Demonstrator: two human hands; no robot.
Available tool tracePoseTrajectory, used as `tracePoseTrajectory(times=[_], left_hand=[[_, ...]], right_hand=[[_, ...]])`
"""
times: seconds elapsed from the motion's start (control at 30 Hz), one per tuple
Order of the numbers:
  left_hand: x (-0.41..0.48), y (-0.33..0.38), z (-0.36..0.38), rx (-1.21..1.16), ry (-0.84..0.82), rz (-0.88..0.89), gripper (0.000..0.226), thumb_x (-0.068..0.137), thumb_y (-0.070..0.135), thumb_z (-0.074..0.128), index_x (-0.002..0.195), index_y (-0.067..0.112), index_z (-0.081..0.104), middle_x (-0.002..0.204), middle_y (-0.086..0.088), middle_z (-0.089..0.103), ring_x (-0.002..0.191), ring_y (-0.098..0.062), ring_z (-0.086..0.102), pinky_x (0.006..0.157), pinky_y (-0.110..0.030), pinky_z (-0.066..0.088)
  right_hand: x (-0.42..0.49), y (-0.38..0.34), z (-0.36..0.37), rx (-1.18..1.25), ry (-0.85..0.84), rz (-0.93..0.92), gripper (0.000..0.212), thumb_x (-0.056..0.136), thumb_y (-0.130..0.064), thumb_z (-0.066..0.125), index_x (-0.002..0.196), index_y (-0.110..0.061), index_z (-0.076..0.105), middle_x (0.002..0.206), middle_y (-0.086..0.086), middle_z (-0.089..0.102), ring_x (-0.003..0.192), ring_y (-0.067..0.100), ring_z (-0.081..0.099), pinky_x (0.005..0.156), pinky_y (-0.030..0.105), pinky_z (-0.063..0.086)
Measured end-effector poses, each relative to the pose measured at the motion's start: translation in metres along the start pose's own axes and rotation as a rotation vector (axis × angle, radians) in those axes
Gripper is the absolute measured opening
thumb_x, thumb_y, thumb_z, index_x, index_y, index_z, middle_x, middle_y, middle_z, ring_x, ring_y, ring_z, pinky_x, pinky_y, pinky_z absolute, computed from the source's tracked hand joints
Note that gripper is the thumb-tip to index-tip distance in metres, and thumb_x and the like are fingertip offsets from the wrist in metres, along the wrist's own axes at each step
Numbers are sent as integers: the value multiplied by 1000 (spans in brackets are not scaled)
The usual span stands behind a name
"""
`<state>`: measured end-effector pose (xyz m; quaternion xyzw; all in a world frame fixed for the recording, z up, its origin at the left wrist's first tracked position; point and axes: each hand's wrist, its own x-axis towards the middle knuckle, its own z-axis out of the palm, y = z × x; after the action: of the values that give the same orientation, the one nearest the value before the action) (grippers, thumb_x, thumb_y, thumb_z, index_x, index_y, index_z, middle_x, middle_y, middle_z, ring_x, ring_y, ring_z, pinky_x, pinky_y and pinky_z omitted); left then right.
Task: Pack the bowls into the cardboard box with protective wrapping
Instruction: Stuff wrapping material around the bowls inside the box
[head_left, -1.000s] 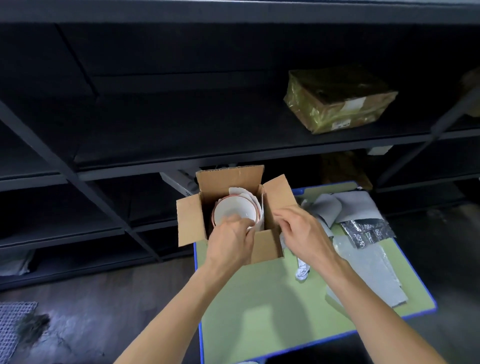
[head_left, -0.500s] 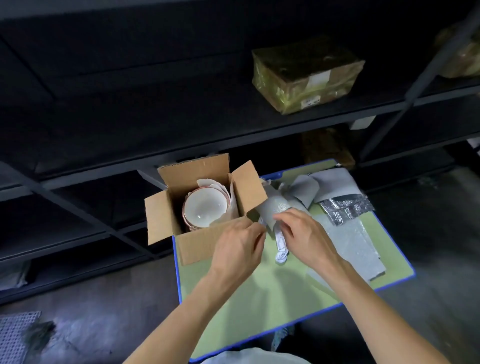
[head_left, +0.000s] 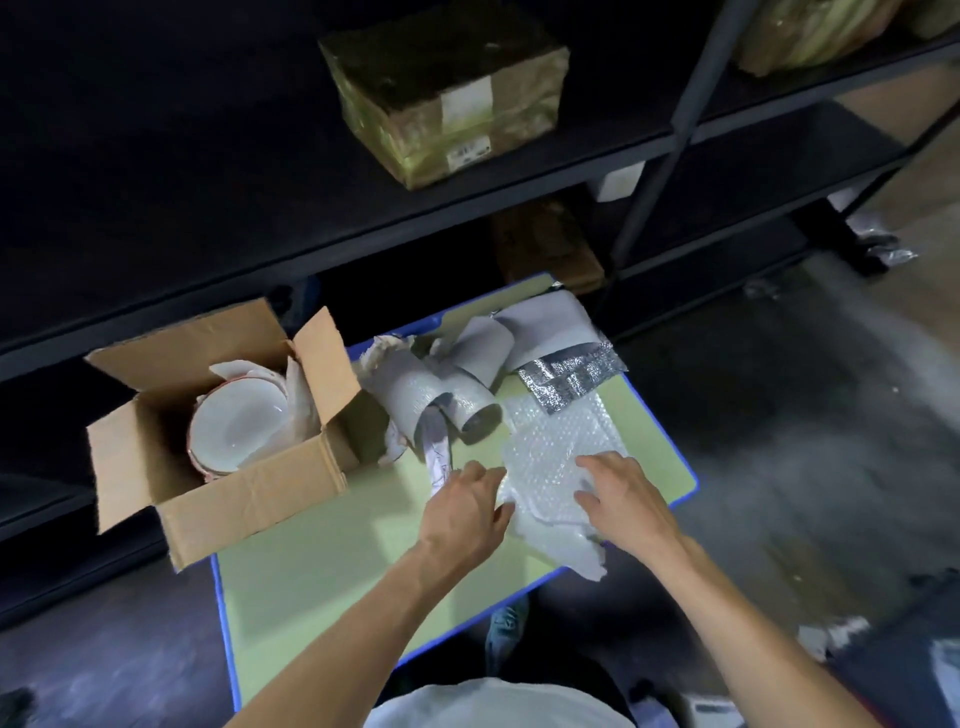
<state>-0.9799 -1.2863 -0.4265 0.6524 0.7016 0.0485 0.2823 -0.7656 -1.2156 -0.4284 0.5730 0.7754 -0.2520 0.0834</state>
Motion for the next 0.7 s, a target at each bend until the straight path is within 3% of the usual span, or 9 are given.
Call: tracePoseTrajectory(times=[0.13,0.33,0.5,0.7], left_hand=[[22,14,12,18,-71,-62,58,97,39,55,148,21,35,131,-8,48,119,-27,51,98,-41,47],[35,32,29,-33,-127,-113,53,95,30,60,141,17,38,126,-12,48,109,-30,57,92,-41,49],[37,36,34,-101,-81,-150,49,95,25,59,139,15,41,126,-11,48,102,-31,60,88,-40,50],[42,38,26,-272,8,-179,50,94,22,59,143,17,48,127,-9,53,100,-25,65,90,-35,50]], right_hand=[[10,25,2,-28,-16,94,68,95,-41,60,152,-16,31,146,4,38,129,28,38,96,37,47],[28,31,4,6,-44,180,90,88,-45,68,154,-13,16,137,9,38,122,29,40,90,39,50],[34,29,1,49,50,141,74,90,-24,67,150,-19,25,127,8,44,115,28,45,87,39,50],[35,27,-10,211,93,136,63,94,-14,59,150,-17,31,139,8,53,128,29,47,100,40,43]])
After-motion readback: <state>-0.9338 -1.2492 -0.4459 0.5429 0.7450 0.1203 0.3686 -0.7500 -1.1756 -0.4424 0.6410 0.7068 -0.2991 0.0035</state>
